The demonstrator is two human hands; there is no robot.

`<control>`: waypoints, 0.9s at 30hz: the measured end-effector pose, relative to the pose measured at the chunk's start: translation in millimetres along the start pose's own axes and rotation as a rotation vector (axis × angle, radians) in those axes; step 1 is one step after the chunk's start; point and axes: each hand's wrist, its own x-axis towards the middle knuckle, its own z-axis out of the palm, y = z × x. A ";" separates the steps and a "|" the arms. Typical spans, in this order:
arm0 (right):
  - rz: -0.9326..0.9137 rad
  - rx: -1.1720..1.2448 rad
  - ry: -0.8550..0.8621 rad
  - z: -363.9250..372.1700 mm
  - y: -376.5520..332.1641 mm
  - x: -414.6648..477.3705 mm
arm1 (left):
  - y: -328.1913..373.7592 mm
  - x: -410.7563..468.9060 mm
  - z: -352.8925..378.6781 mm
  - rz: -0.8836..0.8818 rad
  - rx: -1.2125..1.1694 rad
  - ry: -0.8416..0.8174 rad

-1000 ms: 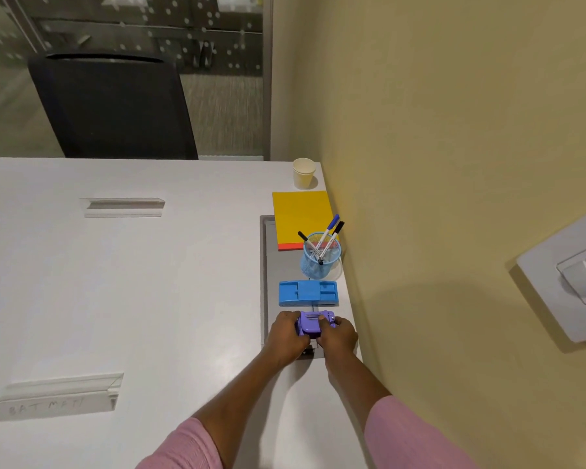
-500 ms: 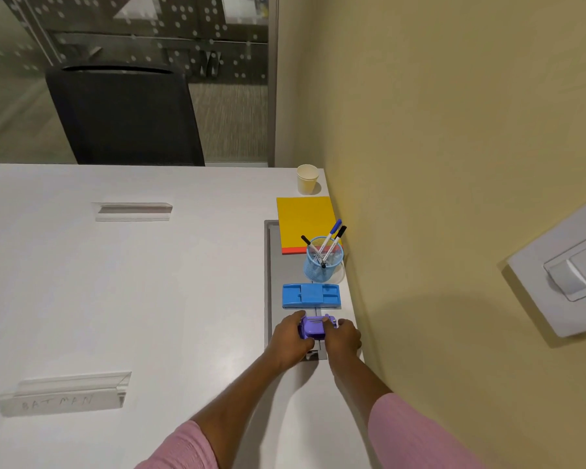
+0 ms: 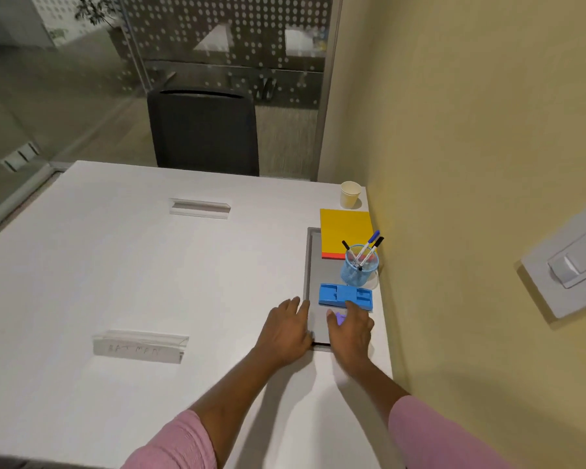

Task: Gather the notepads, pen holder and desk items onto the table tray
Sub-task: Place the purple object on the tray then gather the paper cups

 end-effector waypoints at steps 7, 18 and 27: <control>-0.291 -0.159 -0.051 0.4 -61.1 -57.5 | -38.1 -76.2 -60.3 -0.210 0.207 0.091; -0.720 -0.280 -0.149 6.2 -175.6 -205.6 | -94.1 -249.2 -151.9 -0.485 0.328 0.246; -0.953 -0.237 -0.273 60.4 -234.5 -400.0 | -138.3 -449.2 -193.0 -0.809 0.319 0.282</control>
